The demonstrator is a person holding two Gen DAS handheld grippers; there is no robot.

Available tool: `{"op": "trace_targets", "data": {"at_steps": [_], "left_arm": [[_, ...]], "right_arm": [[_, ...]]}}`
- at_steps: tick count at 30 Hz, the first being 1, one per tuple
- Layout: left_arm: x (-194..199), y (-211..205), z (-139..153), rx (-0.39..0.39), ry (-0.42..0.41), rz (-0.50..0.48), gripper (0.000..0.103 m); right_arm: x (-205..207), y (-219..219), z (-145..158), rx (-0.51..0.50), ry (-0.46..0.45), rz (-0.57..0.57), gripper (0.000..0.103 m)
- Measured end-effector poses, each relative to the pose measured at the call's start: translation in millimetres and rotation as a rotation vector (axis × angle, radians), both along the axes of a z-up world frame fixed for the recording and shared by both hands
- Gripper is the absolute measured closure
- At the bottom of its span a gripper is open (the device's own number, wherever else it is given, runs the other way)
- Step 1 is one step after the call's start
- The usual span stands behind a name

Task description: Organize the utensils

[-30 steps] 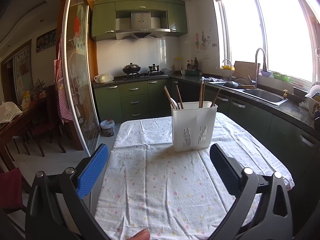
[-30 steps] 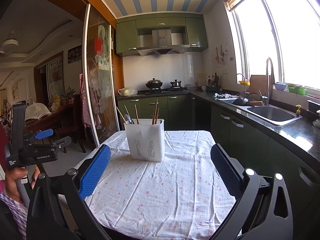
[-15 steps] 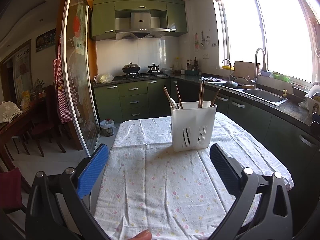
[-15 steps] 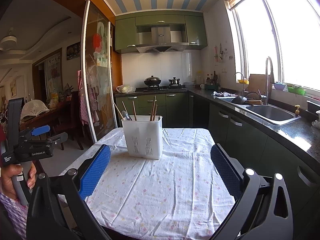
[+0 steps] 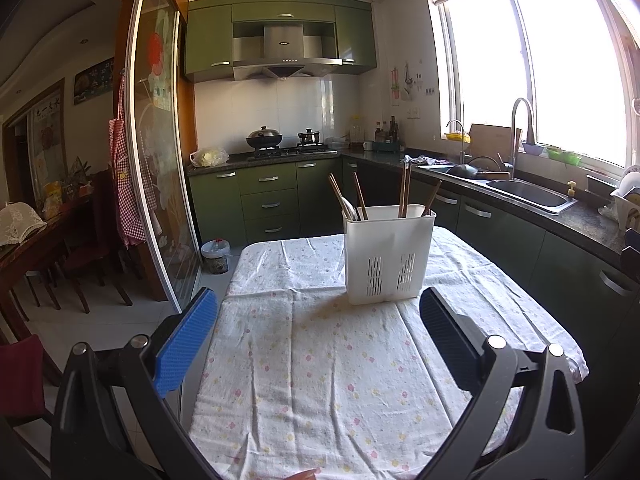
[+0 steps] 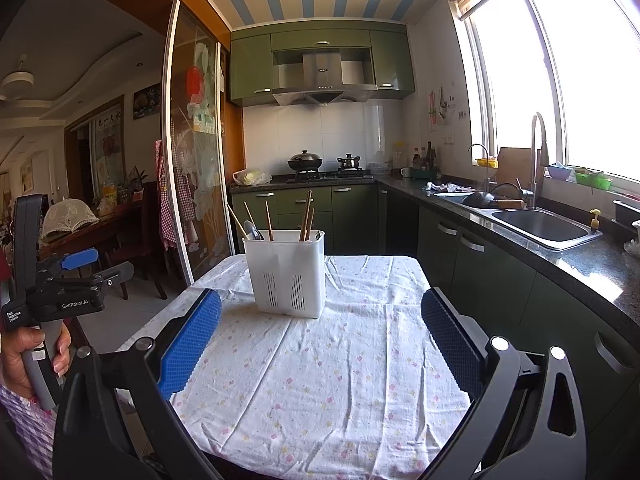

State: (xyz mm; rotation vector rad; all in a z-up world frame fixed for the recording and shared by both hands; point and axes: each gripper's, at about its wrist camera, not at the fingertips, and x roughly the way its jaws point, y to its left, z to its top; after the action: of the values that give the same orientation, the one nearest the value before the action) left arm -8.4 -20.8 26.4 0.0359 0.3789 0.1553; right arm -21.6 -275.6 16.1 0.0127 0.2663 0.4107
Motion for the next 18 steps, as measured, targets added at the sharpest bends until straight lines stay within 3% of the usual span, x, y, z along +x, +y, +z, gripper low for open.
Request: {"op": "trace_targets", "data": {"at_steps": [18], "left_arm": [[1.7,2.4,3.0,-0.006,-0.005,0.003,0.007]], "right_arm": [[3.4,0.0,-2.8,-0.001,0.008,0.003,0.004]]}}
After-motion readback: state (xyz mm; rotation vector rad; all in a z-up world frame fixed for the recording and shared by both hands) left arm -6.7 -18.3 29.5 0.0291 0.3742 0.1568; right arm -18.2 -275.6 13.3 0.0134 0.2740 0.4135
